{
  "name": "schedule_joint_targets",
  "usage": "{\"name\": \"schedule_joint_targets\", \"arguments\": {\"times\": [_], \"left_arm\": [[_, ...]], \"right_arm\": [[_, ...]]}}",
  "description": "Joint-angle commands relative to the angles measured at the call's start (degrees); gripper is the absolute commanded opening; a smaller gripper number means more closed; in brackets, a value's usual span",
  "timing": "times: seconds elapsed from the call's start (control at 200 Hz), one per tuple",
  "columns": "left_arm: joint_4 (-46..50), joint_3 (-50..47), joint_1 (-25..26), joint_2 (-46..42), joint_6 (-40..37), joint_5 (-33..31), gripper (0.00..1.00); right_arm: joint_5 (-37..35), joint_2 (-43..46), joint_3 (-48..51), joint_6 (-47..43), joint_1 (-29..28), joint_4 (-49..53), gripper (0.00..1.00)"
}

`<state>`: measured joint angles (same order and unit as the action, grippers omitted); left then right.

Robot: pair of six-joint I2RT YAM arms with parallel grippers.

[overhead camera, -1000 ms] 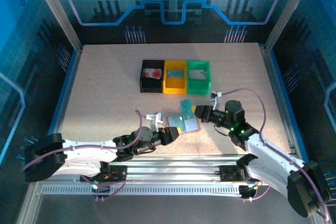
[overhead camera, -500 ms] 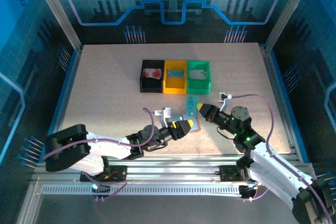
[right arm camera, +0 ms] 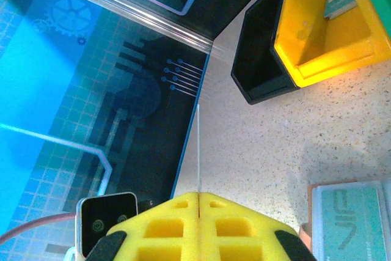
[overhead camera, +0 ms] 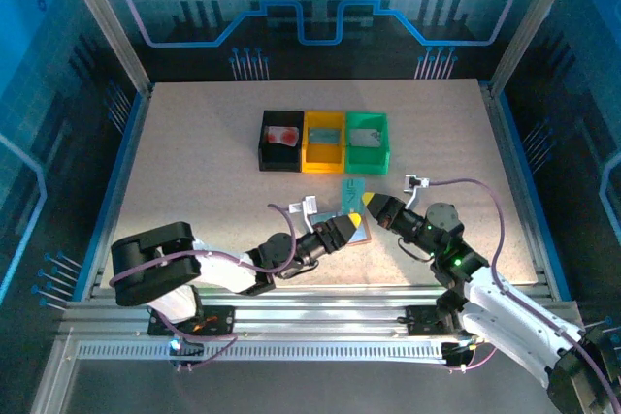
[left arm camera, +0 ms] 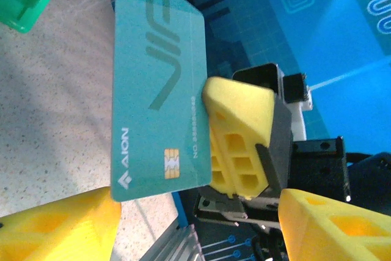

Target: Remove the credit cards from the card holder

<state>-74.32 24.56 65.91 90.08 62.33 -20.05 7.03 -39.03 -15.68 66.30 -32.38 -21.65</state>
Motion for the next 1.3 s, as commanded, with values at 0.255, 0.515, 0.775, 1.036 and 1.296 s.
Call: {"name": "schedule_joint_targets", "arguments": {"times": [0.255, 0.515, 0.775, 1.036, 1.296], "left_arm": [[-5.92, 1.24, 0.36, 0.44, 1.03, -2.71, 0.59], [-5.91, 1.23, 0.31, -0.55, 0.32, -3.35, 0.36], [-5.92, 1.46, 0.32, -0.04, 1.04, -4.23, 0.28], [-5.95, 2.79, 0.36, -0.12, 1.23, -4.07, 0.32], [-5.92, 2.94, 0.36, -0.61, 1.83, -4.03, 0.28]], "right_arm": [[-7.23, 1.41, 1.71, 0.75, -5.76, -2.94, 0.00], [-11.54, 3.17, 3.21, 1.01, -8.58, -2.24, 0.00], [-17.76, 8.09, 4.66, 2.37, -12.03, 0.53, 0.00], [-29.98, 11.02, 7.44, 2.31, -20.94, -0.78, 0.00], [-39.66, 13.31, 8.01, 0.74, -27.06, 0.22, 0.00]]}}
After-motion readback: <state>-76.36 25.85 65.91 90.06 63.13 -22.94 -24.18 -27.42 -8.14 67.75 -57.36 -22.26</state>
